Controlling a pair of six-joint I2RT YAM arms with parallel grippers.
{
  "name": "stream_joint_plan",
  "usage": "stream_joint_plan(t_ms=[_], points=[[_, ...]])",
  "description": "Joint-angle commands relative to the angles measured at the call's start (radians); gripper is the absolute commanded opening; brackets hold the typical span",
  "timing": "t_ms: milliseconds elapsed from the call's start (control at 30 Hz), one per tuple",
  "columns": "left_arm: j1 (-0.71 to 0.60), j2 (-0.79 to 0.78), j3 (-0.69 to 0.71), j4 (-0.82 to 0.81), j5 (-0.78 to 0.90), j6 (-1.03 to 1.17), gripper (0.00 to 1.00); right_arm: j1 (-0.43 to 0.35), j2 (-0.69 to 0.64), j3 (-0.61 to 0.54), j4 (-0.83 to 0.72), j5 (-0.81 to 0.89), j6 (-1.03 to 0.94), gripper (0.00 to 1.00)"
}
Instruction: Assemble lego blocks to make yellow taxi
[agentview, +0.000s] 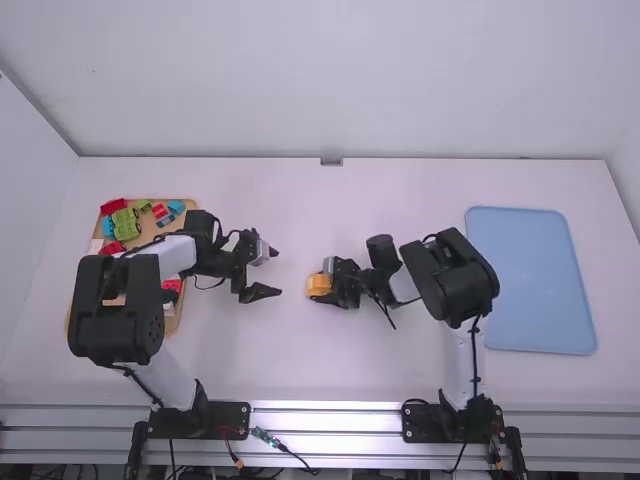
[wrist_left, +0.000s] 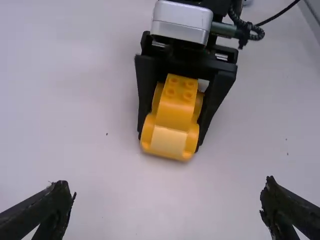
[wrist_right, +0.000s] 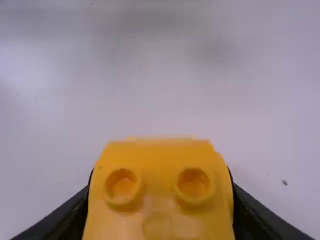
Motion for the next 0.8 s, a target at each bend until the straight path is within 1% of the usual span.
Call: stream_joint_plan(t_ms=[0, 67, 200, 300, 367, 500, 533, 600, 633, 700, 767], points=[[0.003, -0.024, -0.009, -0.004, 0.040, 0.018, 0.99, -0.007, 0.015, 0.021, -0.019, 0.040, 0.001, 0.43], [0.000, -0.024, -0.009, -0.004, 0.039, 0.018, 0.99, -0.016, 0.015, 0.025, -0.023, 0.037, 0.011, 0.41], [0.001, -0.024, -0.009, 0.003, 0.039, 0.015, 0.99, -0.071, -0.016, 0.014, -0.032, 0.042, 0.062, 0.37], [0.000, -0.024, -0.009, 0.027, 0.040, -0.010, 0.99, -0.134, -0.103, -0.022, -0.092, 0.050, 0.053, 0.36], [0.001, -0.024, -0.009, 0.061, 0.039, -0.058, 0.99, -0.175, -0.164, -0.040, -0.132, 0.101, 0.058, 0.34], [0.001, -0.024, -0.009, 0.137, 0.036, -0.155, 0.99, -0.280, -0.315, -0.080, -0.229, 0.299, 0.056, 0.31], [0.001, -0.024, -0.009, 0.179, 0.037, -0.204, 0.99, -0.326, -0.373, -0.094, -0.258, 0.374, 0.057, 0.31], [0.000, -0.024, -0.009, 0.217, 0.037, -0.248, 0.99, -0.368, -0.418, -0.102, -0.280, 0.433, 0.058, 0.30], [0.000, -0.024, -0.009, 0.278, 0.036, -0.321, 0.99, -0.418, -0.457, -0.110, -0.288, 0.486, 0.073, 0.27], [0.001, -0.024, -0.009, 0.334, 0.026, -0.383, 0.99, -0.471, -0.488, -0.115, -0.283, 0.533, 0.117, 0.27], [0.000, -0.024, -0.009, 0.447, -0.018, -0.520, 0.99, -0.573, -0.523, -0.119, -0.265, 0.616, 0.219, 0.28]])
